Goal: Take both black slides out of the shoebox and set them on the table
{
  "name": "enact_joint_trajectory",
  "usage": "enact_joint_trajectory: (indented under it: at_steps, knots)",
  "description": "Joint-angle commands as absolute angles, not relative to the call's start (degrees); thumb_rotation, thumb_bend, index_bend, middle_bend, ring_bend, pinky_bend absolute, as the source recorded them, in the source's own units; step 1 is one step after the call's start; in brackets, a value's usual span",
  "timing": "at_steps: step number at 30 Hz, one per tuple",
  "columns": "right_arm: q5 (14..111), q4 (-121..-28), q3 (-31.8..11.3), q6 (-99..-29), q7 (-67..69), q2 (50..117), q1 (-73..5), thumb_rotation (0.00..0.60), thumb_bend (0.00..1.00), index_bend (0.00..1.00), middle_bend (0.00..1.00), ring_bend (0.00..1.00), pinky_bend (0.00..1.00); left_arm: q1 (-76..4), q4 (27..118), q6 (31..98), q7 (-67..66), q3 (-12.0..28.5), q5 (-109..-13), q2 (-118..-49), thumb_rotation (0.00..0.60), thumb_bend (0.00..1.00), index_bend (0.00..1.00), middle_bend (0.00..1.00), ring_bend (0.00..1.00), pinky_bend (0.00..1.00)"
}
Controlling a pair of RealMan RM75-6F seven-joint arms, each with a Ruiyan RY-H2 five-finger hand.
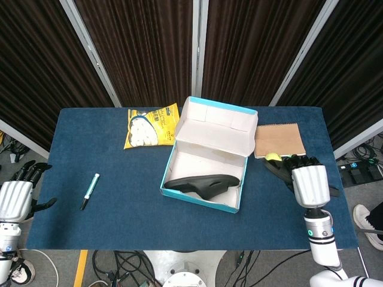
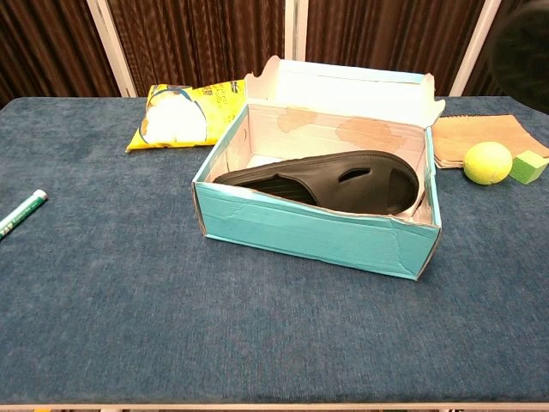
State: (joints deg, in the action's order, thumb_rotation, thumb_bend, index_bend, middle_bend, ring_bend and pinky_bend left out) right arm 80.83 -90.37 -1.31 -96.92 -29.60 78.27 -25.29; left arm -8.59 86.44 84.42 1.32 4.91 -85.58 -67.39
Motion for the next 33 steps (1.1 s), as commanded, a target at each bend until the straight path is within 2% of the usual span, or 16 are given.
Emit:
enact_joint_trajectory:
  at_steps: [1,9,15,33]
  knots:
    - [78.6,-86.2,-1.5,-94.6,-26.4,78.7,-23.2,0.6,0.37,0.82,0.66,0.56,0.67,-8.6,86.9,84.5,0.7,4.8,-85.7,-67.4,0.6,0.07,0.23,0.2,0.11,0.32]
    - [76.5,-77.4,-3.0,-87.8,-21.3,82.8,-22.6,0.6,0.37,0.82,0.66,0.56,0.67,-9.0,89.0,84.1,-1.8,4.4,-86.1,-66.6,0.6,0.07,0.23,0.2,0.11,0.32]
    - [76.9,-74.2,-3.7,-83.9,-20.9,85.2,-23.3,0.6,0.37,0.82,0.66,0.56,0.67,-9.2,90.0,83.9,-2.9,4.3,-86.1,-66.9,0.6,0.07,0.23,0.2,0.11,0.32]
    - [76.9,-72.7,-6.6,-75.6,-26.9,87.3,-27.0,0.6,0.31,0.78,0.66,0.55,0.64,-9.2,88.3,83.3,-2.3,4.0,-85.3,-68.2,0.6,0.07,0.23,0.2,0.11,0.32]
